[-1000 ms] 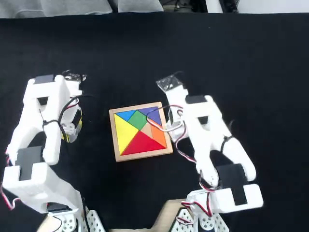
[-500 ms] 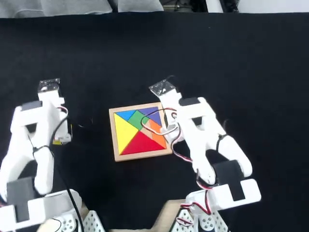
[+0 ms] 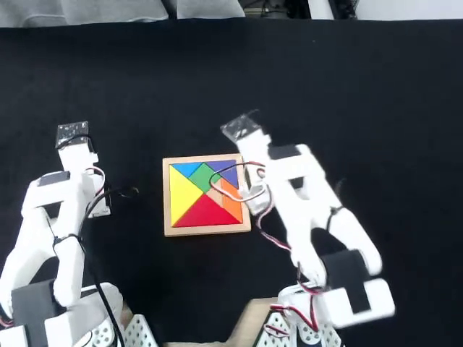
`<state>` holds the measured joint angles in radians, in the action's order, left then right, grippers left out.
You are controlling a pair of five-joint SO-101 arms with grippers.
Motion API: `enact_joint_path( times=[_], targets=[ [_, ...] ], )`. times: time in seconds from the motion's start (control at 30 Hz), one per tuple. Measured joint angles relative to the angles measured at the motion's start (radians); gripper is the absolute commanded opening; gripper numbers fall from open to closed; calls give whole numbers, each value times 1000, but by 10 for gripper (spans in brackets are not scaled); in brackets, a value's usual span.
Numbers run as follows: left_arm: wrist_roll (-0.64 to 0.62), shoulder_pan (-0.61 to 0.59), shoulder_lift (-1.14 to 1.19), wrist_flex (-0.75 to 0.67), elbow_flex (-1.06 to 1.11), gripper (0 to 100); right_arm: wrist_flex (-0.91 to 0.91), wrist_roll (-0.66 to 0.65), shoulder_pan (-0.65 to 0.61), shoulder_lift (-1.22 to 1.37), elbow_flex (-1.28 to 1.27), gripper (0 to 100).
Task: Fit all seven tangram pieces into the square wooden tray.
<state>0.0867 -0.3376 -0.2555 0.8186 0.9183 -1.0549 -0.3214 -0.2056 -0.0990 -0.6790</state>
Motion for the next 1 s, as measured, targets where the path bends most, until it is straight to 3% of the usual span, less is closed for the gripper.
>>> enact_joint_path(
  times=[0.13, 0.33, 0.53, 0.63, 0.8, 1.0],
  targets=[
    [0, 0, -31, 6, -12, 30, -12, 0, 54, -149, 0, 11],
    [0, -23, -213, 164, -235, 30, 23, 0, 81, -385, 2, 11],
    [0, -37, -411, 81, -410, 30, 213, 0, 81, -534, 2, 11],
    [0, -34, -539, 112, -463, 30, 236, 0, 81, -634, 2, 11],
    [0, 44, -819, 206, -453, 30, 242, 0, 81, -873, 2, 11],
    [0, 86, -1155, 150, -212, 30, 245, 0, 84, -1218, -137, 11]
  ],
)
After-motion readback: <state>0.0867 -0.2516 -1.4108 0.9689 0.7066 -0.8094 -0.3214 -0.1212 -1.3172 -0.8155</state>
